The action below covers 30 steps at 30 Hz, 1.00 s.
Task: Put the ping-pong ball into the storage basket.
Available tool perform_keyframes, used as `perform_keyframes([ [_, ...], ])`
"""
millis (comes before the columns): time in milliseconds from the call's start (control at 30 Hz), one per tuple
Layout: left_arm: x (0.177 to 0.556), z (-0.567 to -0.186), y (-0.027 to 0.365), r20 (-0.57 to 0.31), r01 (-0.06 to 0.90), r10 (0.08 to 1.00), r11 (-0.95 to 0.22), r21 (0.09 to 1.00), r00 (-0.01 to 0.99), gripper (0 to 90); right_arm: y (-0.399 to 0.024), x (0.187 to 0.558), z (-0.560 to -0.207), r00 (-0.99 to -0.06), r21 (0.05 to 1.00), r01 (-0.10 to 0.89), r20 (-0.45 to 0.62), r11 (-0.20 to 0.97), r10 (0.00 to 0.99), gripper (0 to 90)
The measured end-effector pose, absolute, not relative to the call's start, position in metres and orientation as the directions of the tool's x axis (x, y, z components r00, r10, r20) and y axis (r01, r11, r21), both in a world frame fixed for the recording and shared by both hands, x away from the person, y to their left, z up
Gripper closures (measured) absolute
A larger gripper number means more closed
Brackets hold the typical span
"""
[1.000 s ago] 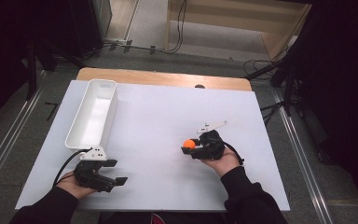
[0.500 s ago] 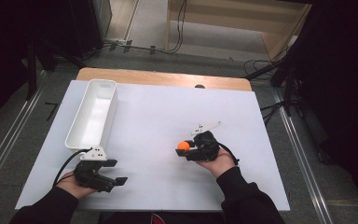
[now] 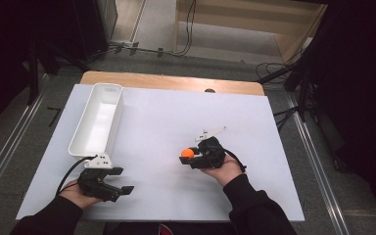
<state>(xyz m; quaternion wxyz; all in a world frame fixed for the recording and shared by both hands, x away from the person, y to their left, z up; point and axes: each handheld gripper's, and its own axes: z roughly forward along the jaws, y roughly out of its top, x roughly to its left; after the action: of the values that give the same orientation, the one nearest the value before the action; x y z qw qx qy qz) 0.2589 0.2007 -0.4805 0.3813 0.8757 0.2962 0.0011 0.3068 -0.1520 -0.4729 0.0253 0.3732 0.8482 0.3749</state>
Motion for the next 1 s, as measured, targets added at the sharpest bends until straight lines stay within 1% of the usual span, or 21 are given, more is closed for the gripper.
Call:
perform_keyframes([
  [333,0.259,-0.481,0.201,-0.225,0.518,0.519,-0.535,0.668,0.825,19.8,-0.133,0.317,-0.466,-0.738,0.658,0.609,0.266,0.443,0.62,48.1],
  [467,0.259,-0.48,0.201,-0.223,0.517,0.518,-0.536,0.668,0.826,19.8,-0.123,0.32,-0.462,-0.755,0.665,0.591,0.254,0.457,0.605,48.1],
  [1000,0.259,-0.48,0.201,-0.227,0.518,0.518,-0.531,0.67,0.825,19.8,-0.101,0.326,-0.451,-0.771,0.664,0.584,0.275,0.466,0.575,48.1],
])
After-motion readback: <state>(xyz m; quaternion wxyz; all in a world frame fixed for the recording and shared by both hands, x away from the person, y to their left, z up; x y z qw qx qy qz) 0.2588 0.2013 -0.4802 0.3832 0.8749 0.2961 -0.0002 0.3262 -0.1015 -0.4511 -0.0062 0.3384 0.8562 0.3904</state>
